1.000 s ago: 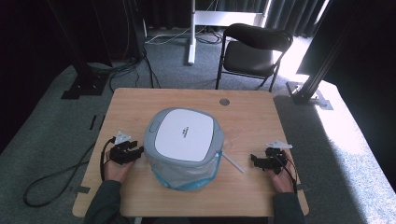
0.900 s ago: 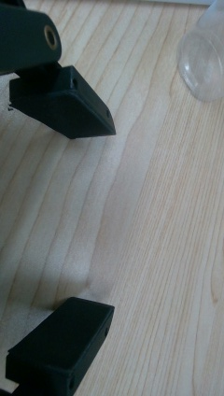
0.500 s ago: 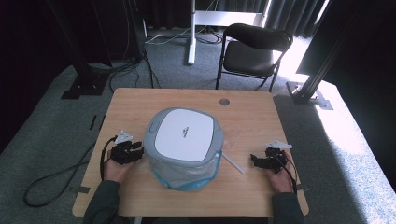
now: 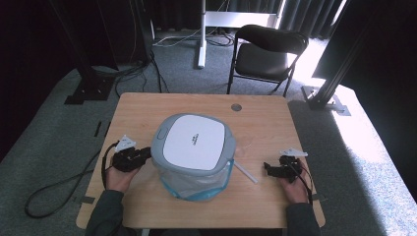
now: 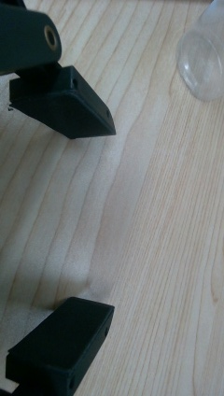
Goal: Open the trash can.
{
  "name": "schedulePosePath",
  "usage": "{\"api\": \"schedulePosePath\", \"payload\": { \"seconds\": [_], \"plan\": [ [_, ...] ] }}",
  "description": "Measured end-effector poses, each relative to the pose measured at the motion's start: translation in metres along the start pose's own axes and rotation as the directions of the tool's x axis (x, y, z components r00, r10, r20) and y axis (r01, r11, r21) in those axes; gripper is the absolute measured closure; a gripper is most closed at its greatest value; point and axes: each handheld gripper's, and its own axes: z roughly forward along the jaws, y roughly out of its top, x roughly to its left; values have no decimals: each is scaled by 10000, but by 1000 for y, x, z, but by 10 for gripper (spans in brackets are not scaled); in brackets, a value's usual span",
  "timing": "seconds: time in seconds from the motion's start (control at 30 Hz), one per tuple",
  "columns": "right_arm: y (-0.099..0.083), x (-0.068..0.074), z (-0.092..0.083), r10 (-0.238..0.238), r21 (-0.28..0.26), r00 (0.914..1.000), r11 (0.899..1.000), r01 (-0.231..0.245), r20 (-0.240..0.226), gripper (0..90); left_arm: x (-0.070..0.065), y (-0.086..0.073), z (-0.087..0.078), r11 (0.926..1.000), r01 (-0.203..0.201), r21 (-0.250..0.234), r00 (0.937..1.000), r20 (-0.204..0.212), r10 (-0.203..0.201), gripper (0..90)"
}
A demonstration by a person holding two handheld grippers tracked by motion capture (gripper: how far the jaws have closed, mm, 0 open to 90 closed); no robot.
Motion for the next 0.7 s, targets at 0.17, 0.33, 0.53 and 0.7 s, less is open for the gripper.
{"api": "schedulePosePath", "payload": {
  "seconds": [0.17, 0.33, 0.53, 0.7],
  "plan": [
    [0, 0, 0, 6, 1, 10000, 10000, -6, 4, 117, -4, 4, -5, 9995, -282, -129, 9996, 7, 282, 869],
    [0, 0, 0, 12, 1, 10000, 10000, -12, 8, 118, -7, 8, -11, 9987, -447, -227, 9990, 72, 448, 897],
    [0, 0, 0, 16, 5, 10000, 10000, -16, 15, 117, -5, 16, -22, 9981, -424, -454, 9989, 202, 433, 897],
    [0, 0, 0, 28, 3, 10000, 10000, -28, 28, 118, -3, 28, -30, 9964, -529, -669, 9982, 237, 546, 896]
  ]
}}
